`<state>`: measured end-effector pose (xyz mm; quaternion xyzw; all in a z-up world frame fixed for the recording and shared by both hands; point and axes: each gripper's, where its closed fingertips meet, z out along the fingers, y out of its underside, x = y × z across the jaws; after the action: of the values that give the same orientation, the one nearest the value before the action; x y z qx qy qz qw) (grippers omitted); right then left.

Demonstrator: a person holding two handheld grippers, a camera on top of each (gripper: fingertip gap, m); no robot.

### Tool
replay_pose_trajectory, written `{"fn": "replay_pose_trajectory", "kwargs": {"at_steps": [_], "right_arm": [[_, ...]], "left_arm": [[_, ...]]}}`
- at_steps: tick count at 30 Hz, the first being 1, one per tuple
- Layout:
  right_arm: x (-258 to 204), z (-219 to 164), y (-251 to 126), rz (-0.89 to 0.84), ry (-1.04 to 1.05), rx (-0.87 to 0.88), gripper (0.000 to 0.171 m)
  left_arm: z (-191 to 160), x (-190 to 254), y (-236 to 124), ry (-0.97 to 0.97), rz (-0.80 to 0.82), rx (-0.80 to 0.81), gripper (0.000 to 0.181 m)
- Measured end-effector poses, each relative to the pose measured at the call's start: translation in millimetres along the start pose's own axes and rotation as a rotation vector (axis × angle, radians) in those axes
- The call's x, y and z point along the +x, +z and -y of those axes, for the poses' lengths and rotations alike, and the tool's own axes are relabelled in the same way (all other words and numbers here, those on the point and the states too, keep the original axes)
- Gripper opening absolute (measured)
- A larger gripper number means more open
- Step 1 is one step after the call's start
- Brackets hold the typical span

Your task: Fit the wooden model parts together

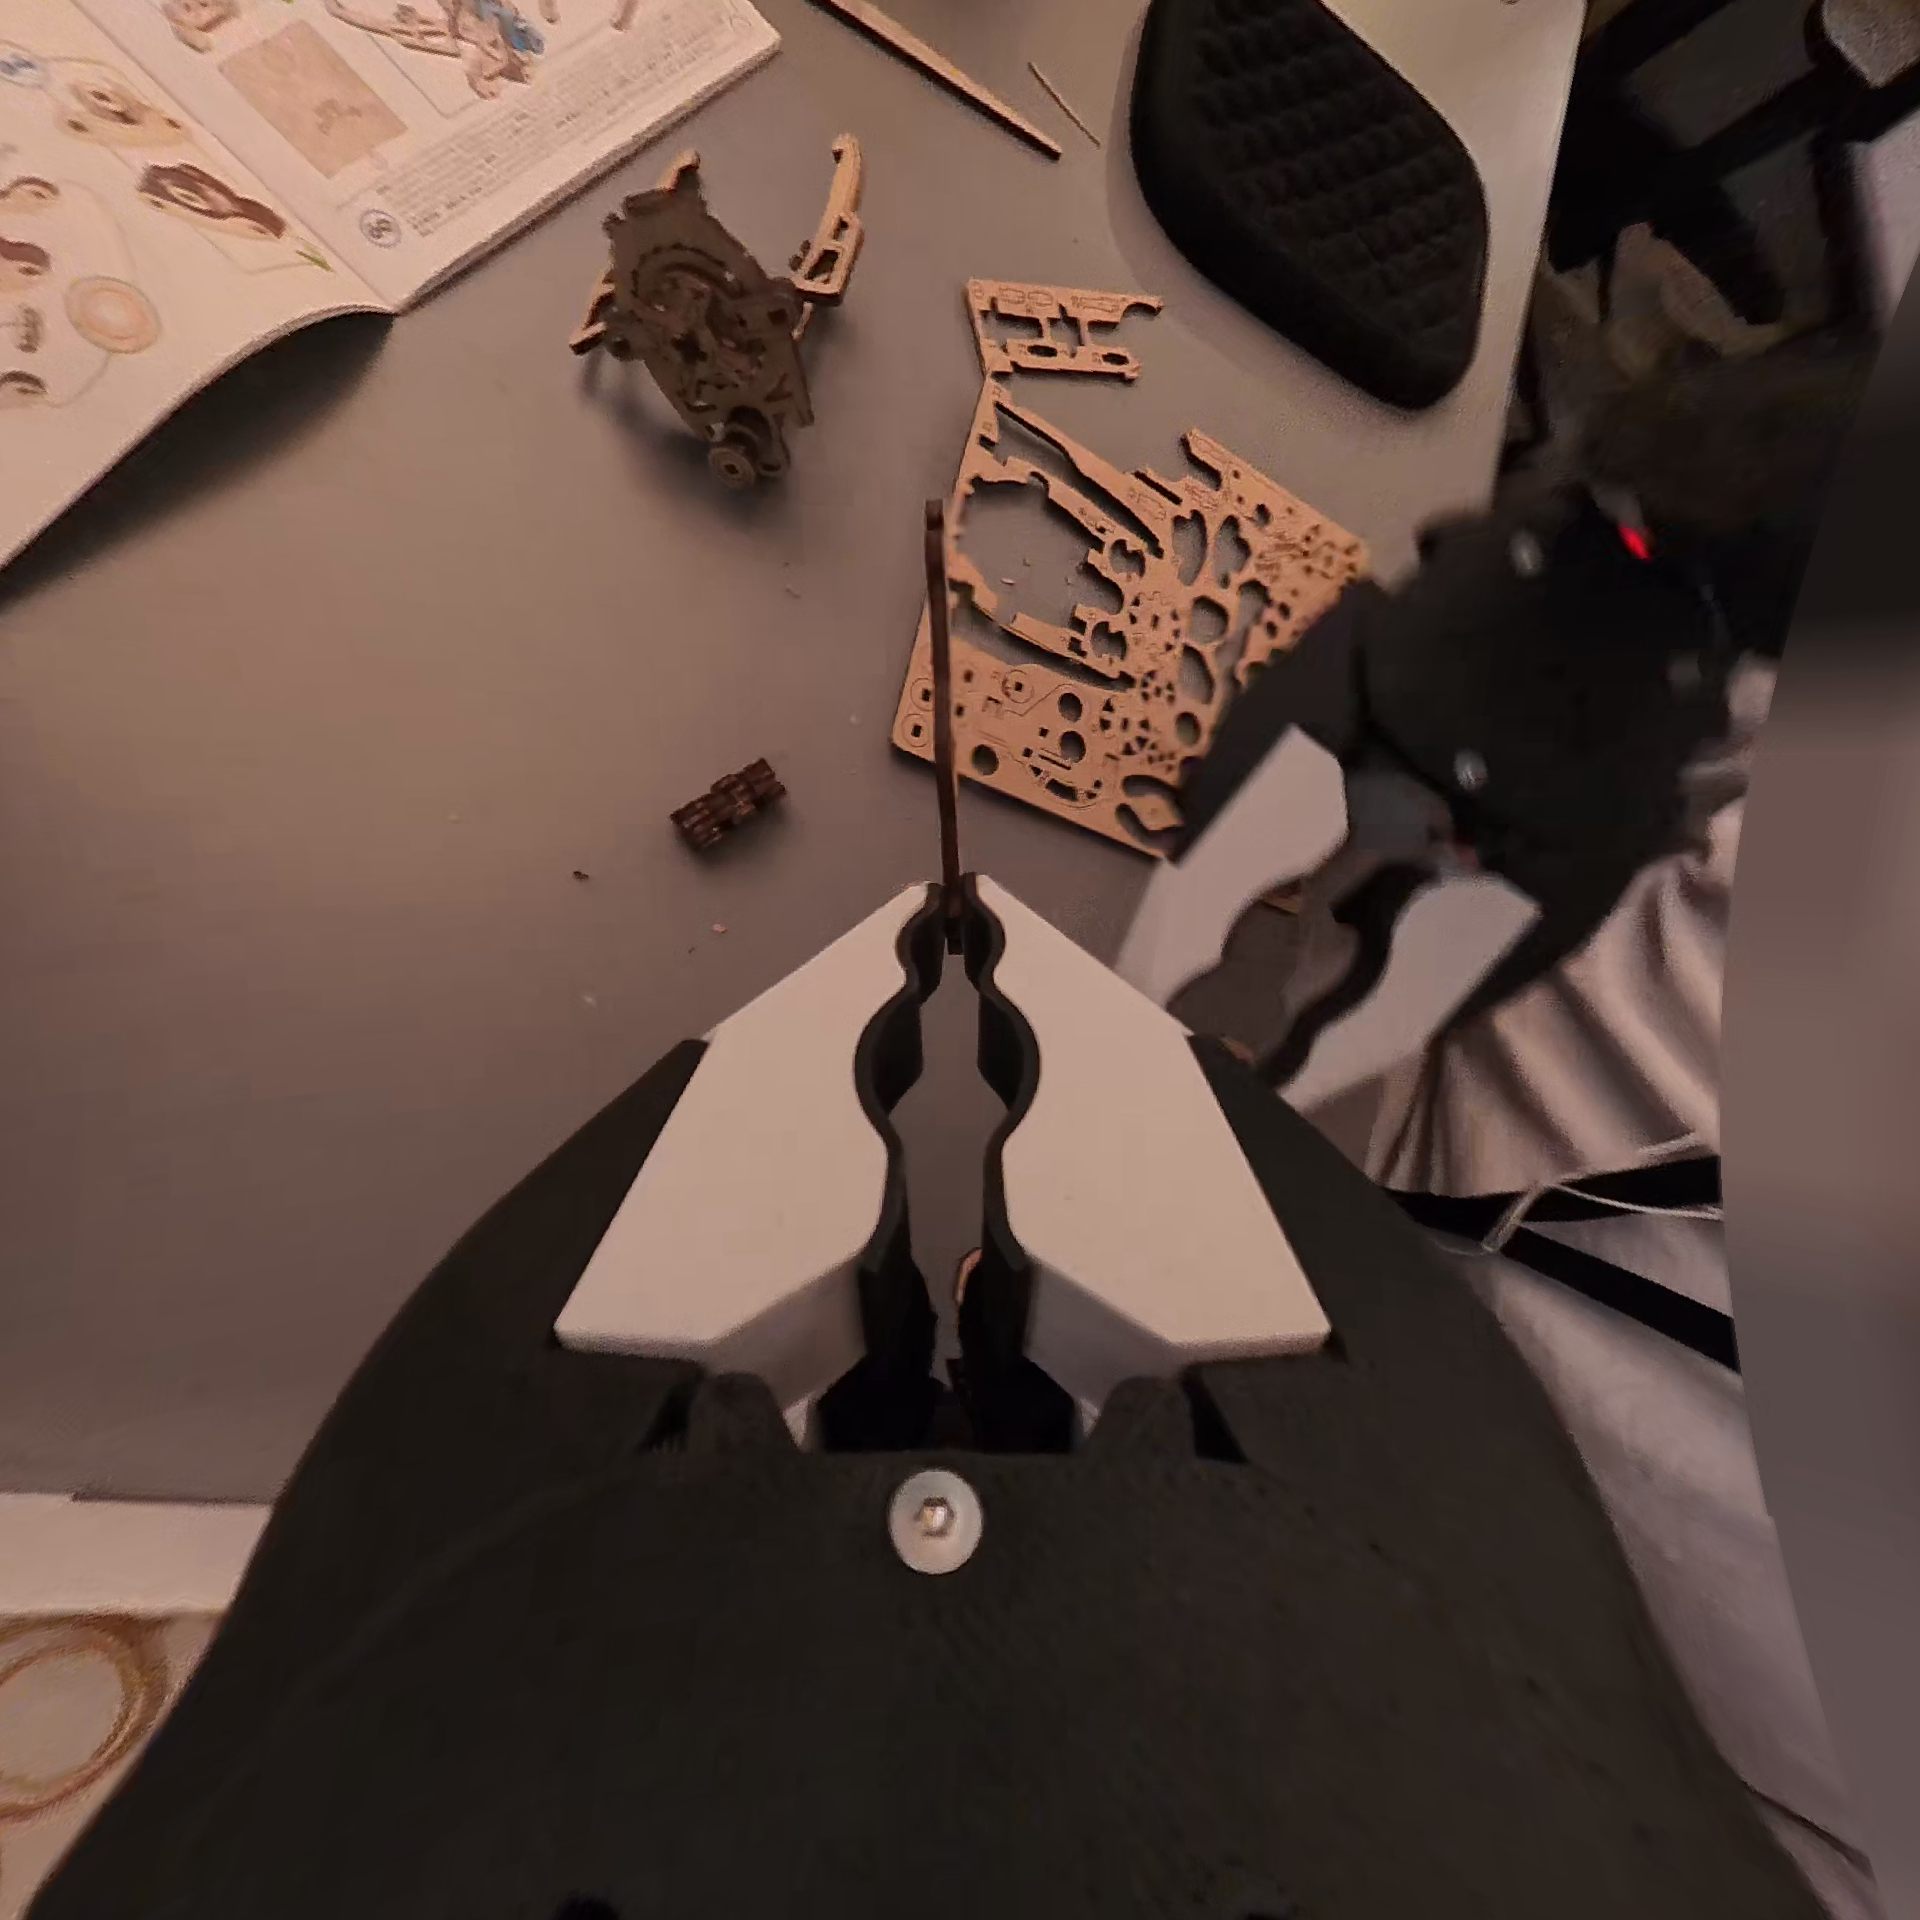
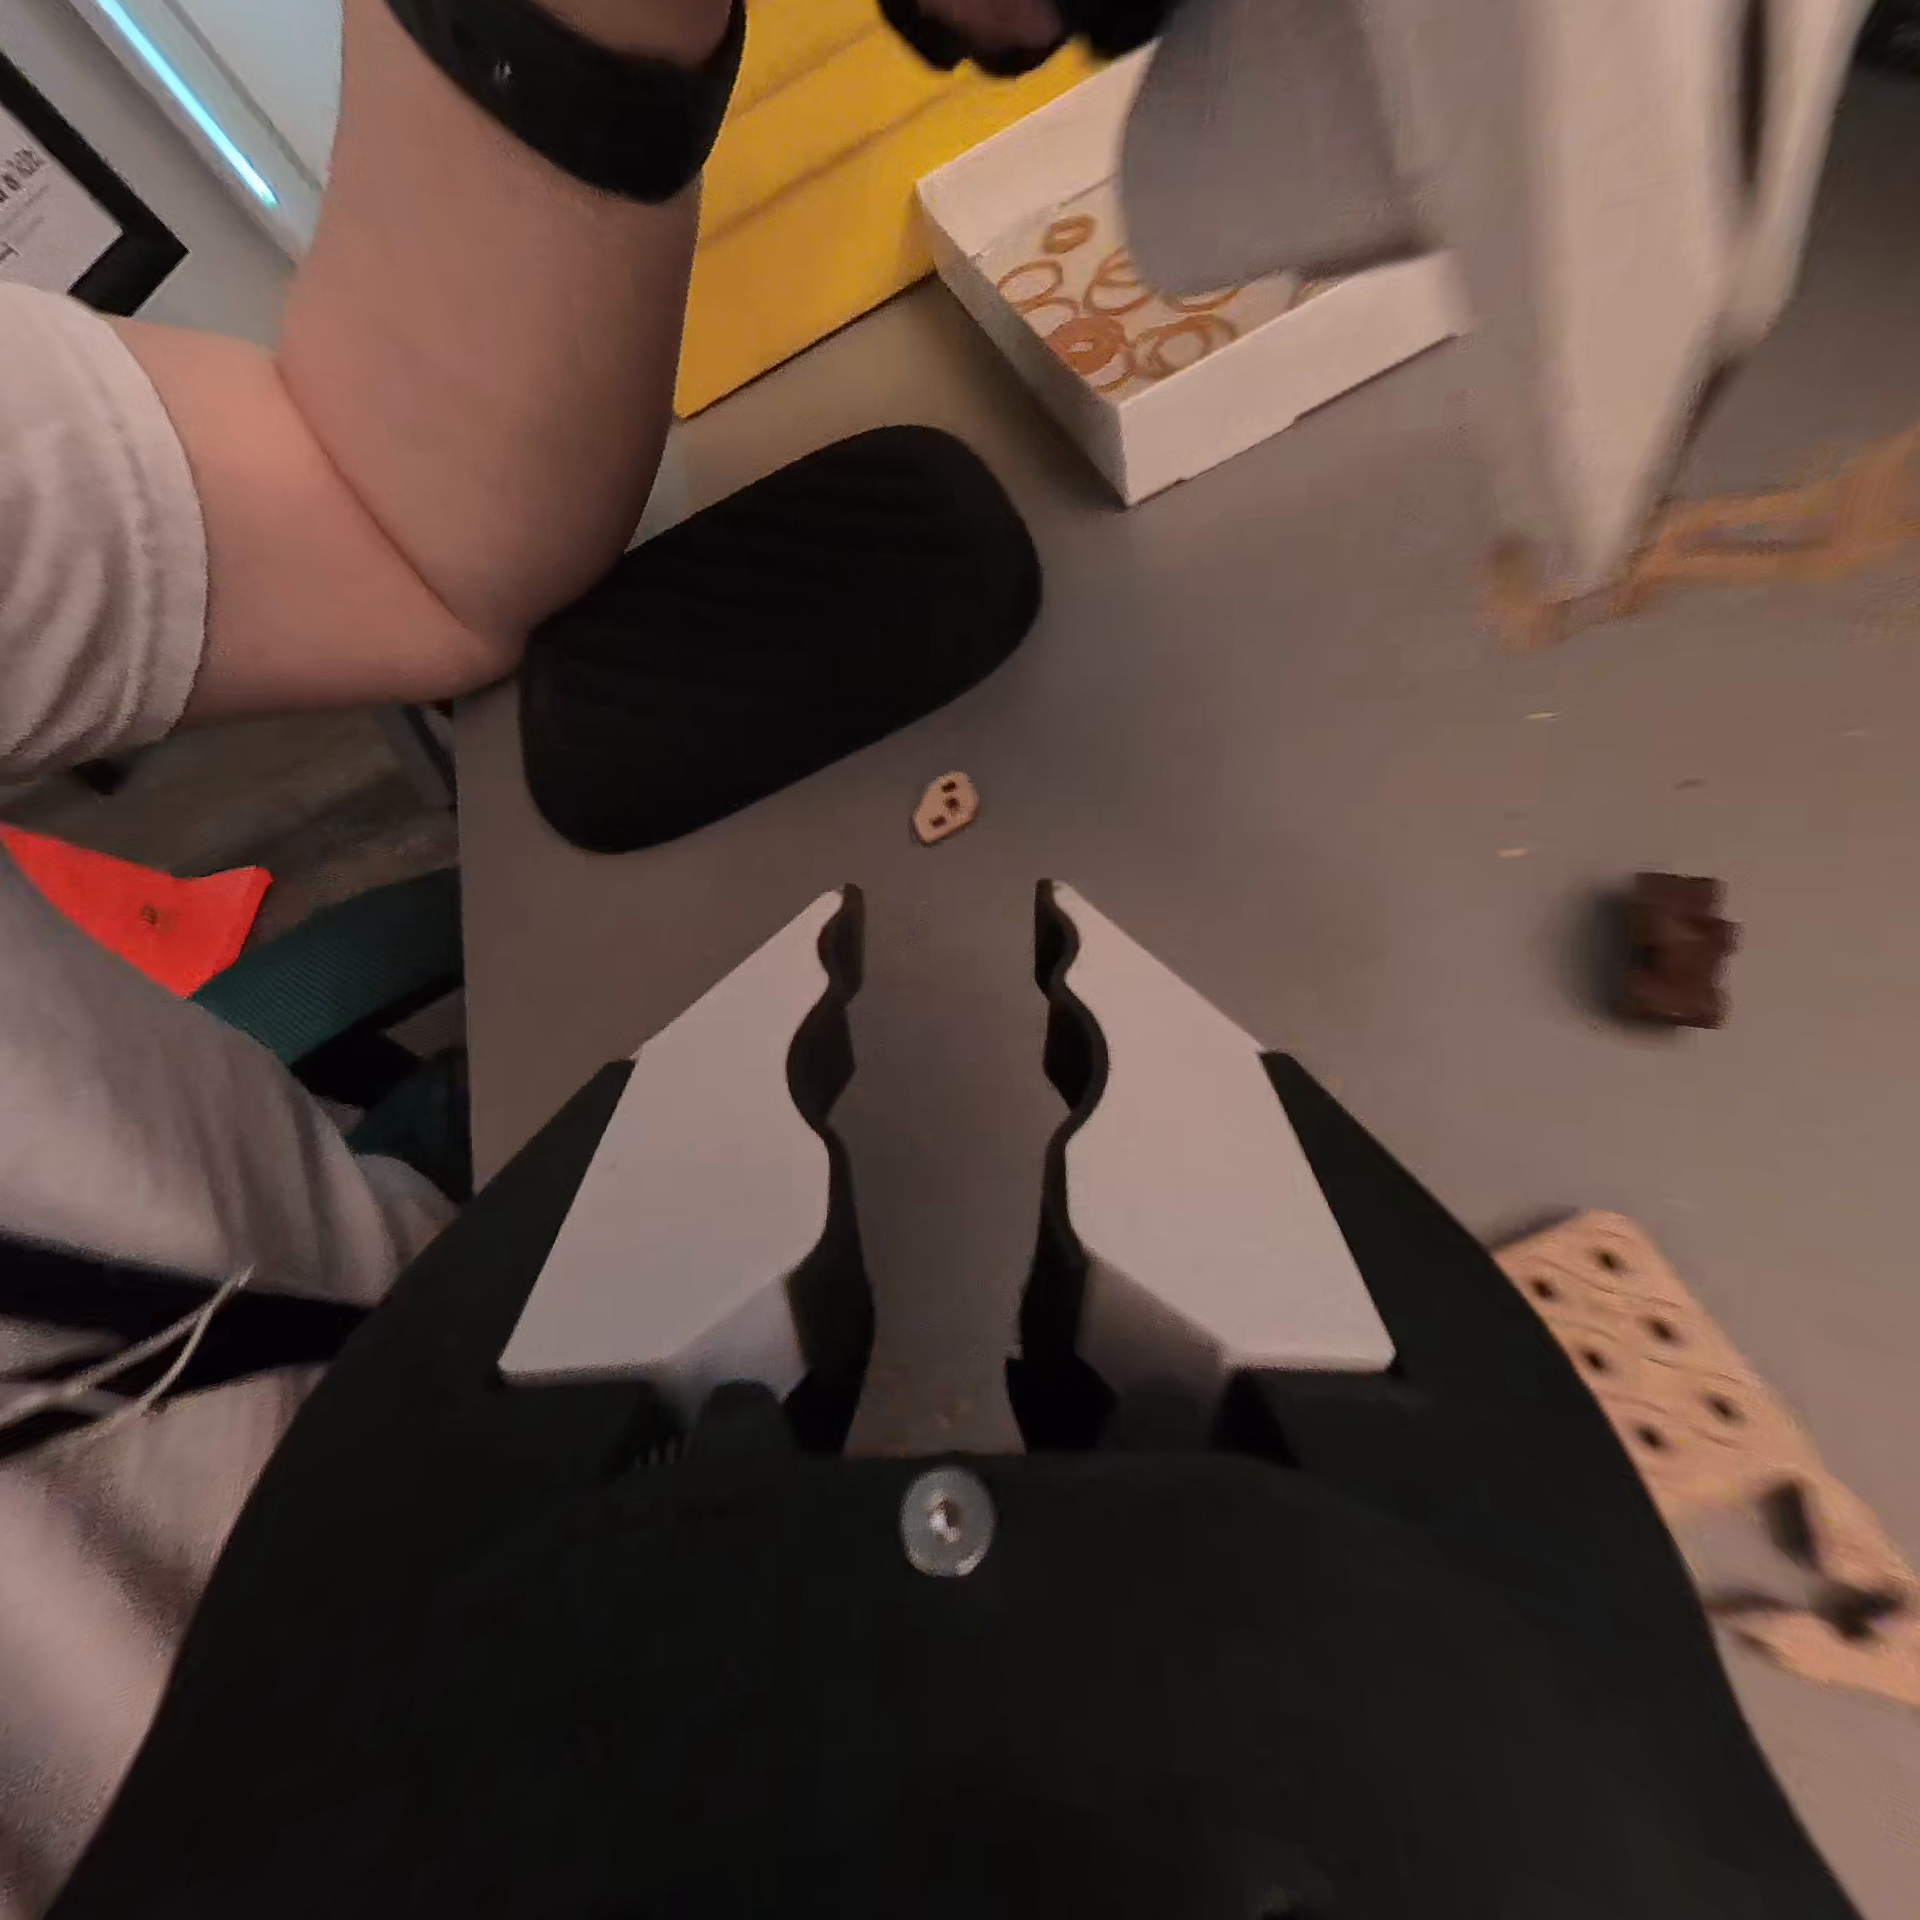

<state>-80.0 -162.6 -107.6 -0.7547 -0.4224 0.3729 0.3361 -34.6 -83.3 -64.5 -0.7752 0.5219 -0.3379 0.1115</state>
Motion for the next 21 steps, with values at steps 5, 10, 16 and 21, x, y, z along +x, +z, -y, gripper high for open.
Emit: {"fn": "replay_pose_trajectory", "kwargs": {"at_steps": [5, 10, 16, 21], "right_arm": [[-13.9, -11.7, 51.9, -0.216, -0.025, -0.062, 0.032], [-0.7, -16.5, 72.5, -0.372, -0.032, -0.104, 0.038], [42.5, -23.0, 22.3, -0.559, -0.016, -0.115, 0.036], [15.4, -11.0, 43.1, -0.342, 0.059, -0.012, 0.034]], "left_arm": [[3.3, 5.1, -18.4, 0.012, 0.028, 0.040, 0.001], [5.2, 28.1, -29.0, 0.071, -0.006, 0.058, 0.001], [5.7, 51.5, -43.3, 0.133, -0.036, 0.082, 0.000], [7.5, 59.2, -54.0, 0.154, -0.041, 0.111, 0.001]]}}
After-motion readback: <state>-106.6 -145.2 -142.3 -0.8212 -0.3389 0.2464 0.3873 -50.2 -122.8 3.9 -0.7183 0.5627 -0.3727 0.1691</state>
